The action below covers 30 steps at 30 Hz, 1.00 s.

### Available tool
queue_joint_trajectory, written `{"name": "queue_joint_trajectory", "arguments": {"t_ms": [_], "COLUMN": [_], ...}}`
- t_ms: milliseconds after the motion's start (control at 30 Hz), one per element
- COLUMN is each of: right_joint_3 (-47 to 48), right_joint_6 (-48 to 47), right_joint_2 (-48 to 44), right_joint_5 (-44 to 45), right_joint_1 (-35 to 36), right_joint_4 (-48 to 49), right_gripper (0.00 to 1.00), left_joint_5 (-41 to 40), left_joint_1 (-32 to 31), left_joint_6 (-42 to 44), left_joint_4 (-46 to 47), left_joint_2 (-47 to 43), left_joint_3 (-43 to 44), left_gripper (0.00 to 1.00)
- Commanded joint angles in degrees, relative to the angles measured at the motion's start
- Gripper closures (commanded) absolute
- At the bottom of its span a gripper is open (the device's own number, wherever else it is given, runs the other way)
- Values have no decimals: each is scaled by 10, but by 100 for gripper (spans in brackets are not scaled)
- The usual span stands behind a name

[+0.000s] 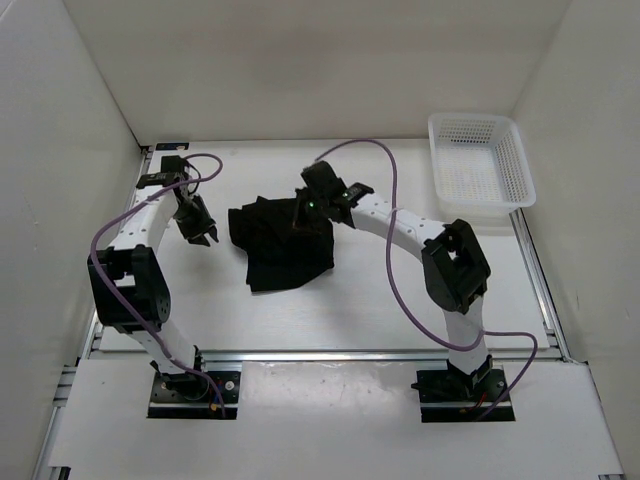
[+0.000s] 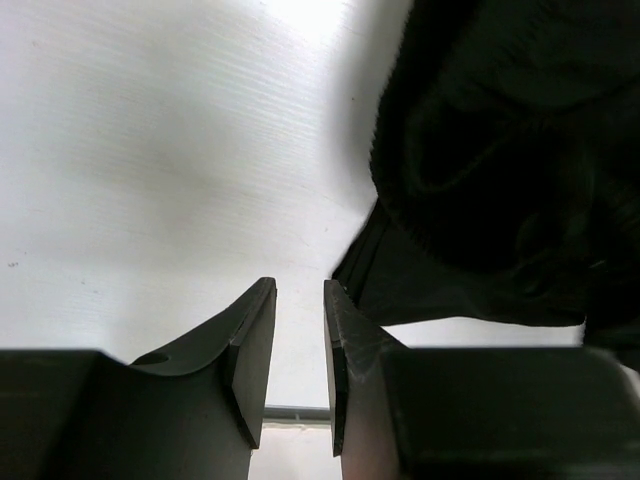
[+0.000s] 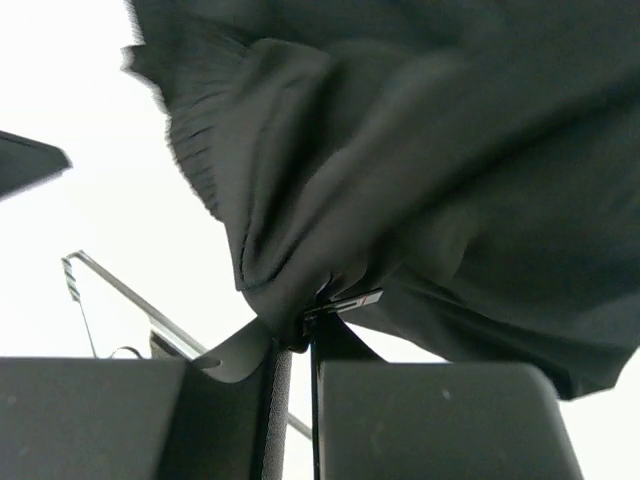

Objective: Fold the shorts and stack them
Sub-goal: Fold the shorts

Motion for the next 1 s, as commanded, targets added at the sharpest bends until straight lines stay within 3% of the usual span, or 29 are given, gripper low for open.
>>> {"name": "queue_joint_trajectory", "arguments": {"t_ms": [0,67,167,200,233,300,400,433,467,533,567,600,667,733,767,967], "right_joint_3": [119,242,386,479,513,538,446,411,347,280,214,179,113,19,-10,-170], "right_joint_6": [-57,-68,-95,-95,-101,-95,-107,-107,-107,-113,-113,-113,-113,-118,-118,-123], "right_joint_2": [57,105,214,263,280,291,213,190,148,108,72,54,4,-41,-55,-143], "right_joint_5": [21,3,-56,-69,-82,-101,-101,-91,-58,-39,-34,-25,-13,-4,4,10], "right_joint_1": [2,-3,-8,-8,-17,-25,-38,-44,-50,-59,-69,-70,-86,-92,-100,-121], "right_joint_4": [-36,-58,-80,-80,-85,-68,-14,-7,-7,-7,-7,-7,-7,-7,-7,-7], "right_gripper": [100,100,56,37,36,36,43,63,73,95,99,99,96,80,76,71], "left_joint_5": [5,18,18,18,18,18,18,18,11,6,-3,-10,-11,-19,-30,-78], "left_joint_1": [0,0,0,0,0,0,0,-5,-5,-24,-30,-35,-48,-64,-71,-114], "left_joint_6": [2,2,-4,-4,-4,-4,-4,-4,1,2,-5,-5,-18,-23,-28,-47], "left_joint_4": [6,1,1,1,1,-6,-11,-11,-11,-3,2,2,2,-9,-19,-115], "left_joint_2": [-46,-59,-64,-72,-72,-78,-78,-73,-68,-39,-25,9,51,120,145,366], "left_joint_3": [-13,-18,-23,-28,-28,-28,-12,2,11,34,62,80,141,216,248,521], "left_gripper": [63,63,57,57,55,54,51,47,47,32,27,21,19,19,19,17]}}
